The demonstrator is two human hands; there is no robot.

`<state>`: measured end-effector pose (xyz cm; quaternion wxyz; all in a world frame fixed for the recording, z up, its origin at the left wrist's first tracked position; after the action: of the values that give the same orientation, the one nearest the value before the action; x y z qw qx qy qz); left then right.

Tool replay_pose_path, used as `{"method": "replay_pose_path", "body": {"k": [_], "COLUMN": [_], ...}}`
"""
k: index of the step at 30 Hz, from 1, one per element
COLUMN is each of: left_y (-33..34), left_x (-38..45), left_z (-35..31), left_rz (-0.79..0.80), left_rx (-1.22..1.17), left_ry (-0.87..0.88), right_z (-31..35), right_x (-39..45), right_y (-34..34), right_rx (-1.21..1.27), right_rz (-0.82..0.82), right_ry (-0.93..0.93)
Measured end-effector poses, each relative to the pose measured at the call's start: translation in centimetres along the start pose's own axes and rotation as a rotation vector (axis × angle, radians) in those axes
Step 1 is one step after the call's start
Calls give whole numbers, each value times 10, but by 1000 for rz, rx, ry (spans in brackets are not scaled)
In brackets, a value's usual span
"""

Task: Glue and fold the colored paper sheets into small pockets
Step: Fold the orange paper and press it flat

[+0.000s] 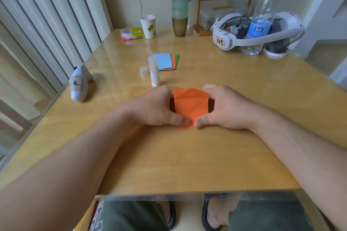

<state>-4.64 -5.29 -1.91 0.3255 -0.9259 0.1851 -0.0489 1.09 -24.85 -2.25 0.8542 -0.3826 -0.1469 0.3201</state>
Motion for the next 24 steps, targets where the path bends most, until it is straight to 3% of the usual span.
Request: {"method": "replay_pose_path", "body": {"k": [24], "left_y": [-6], "left_x": [2], "left_z": [16], "left_rz": [-169], "left_rx": [274], "left_ry": [72], "right_z": [-1], "right_x": [4], "right_y": [0], "right_rx": [-16], "right_rz": [-44], "right_ry": [-23]}}
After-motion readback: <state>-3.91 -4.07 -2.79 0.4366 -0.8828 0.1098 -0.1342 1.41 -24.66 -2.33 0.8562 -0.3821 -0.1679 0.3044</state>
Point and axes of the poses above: each hand's wrist, its own x-axis towards the middle knuckle, its own y-axis out of the palm, z = x × y, the point moved 3 cm from there along x, towards the middle knuckle, and after that the axes turned 4 degrees about y, right-handed, at the moved point
